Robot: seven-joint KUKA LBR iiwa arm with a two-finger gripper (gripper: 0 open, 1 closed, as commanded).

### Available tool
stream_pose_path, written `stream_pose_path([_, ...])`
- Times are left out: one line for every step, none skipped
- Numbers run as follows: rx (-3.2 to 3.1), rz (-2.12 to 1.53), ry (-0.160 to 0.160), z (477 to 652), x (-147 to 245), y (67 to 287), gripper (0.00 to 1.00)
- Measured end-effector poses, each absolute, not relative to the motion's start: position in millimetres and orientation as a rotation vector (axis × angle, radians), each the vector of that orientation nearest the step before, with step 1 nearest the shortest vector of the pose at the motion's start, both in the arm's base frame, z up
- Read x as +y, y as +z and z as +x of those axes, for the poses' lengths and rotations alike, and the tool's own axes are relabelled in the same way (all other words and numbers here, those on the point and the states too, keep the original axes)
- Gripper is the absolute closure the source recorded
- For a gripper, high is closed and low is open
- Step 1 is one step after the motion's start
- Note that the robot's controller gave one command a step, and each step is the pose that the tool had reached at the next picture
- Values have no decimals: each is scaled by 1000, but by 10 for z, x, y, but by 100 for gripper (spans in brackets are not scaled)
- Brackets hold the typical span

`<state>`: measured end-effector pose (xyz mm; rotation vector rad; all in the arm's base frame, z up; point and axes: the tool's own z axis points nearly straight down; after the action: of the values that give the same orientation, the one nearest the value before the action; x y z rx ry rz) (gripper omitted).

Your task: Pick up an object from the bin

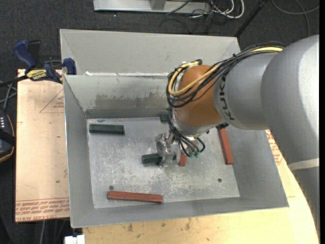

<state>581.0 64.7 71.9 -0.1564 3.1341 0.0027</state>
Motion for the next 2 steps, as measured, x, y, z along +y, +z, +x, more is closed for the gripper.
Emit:
stream_pose_path([3134, -157, 3, 5810, 648, 728, 100])
stream_pose_path([3137, -157, 2, 5802, 647, 766, 100])
